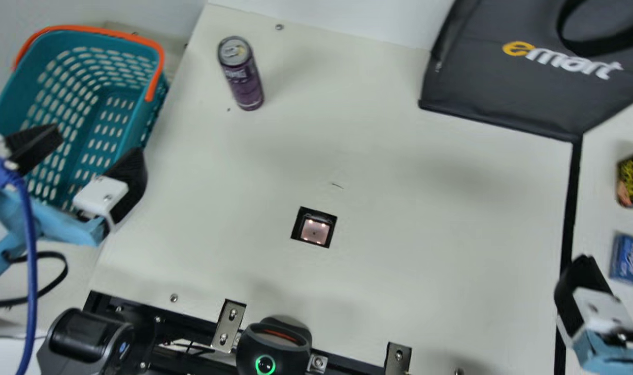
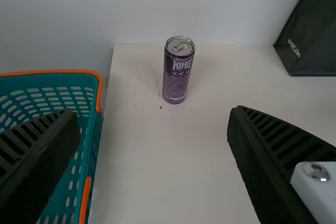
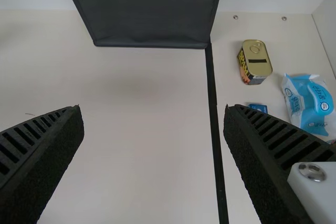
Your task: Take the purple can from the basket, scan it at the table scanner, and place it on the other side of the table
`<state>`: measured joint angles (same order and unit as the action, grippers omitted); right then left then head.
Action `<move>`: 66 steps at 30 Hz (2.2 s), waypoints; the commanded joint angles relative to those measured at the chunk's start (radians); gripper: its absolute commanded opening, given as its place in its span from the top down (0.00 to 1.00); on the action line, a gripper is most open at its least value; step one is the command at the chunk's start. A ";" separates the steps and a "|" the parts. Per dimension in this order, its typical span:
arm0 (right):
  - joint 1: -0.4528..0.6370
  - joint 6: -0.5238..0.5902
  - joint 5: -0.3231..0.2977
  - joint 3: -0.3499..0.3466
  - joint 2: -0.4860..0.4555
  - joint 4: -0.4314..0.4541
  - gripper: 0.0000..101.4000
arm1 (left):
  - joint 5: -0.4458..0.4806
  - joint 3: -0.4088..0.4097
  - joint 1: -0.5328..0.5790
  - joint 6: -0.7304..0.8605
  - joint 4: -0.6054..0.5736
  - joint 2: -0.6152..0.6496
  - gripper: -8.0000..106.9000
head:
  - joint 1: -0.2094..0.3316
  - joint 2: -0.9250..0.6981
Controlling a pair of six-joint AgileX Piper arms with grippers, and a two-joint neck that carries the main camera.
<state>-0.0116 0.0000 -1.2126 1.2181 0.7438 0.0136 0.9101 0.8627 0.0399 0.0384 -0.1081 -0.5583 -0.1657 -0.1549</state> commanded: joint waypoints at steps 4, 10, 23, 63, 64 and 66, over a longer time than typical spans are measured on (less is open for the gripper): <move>0.000 0.000 0.000 0.000 0.000 0.000 0.06 | 0.000 0.000 0.000 0.000 0.000 0.000 0.15 | 0.027 0.160; 0.000 0.000 0.000 0.000 0.000 0.000 0.06 | 0.001 0.000 0.002 -0.002 0.002 0.001 0.15 | 0.027 0.183; 0.000 0.000 0.000 0.000 0.000 0.000 0.06 | -0.075 0.059 0.049 -0.008 0.034 -0.183 0.15 | 0.027 0.183; 0.000 0.000 0.001 0.000 0.000 0.000 0.06 | -0.068 0.496 0.126 -0.003 0.013 -0.944 0.15 | 0.027 0.183; 0.000 0.000 0.001 0.000 0.000 0.000 0.06 | -0.064 0.509 0.126 -0.011 0.016 -0.958 0.15 | 0.027 0.183; 0.000 0.000 0.001 0.000 0.000 0.000 0.06 | -0.059 0.535 0.128 -0.026 0.024 -0.987 0.15 | 0.027 0.183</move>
<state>-0.0116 0.0000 -1.2121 1.2181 0.7438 0.0135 0.8483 1.3781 0.1668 0.0183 -0.0892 -1.5262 -0.1657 0.0276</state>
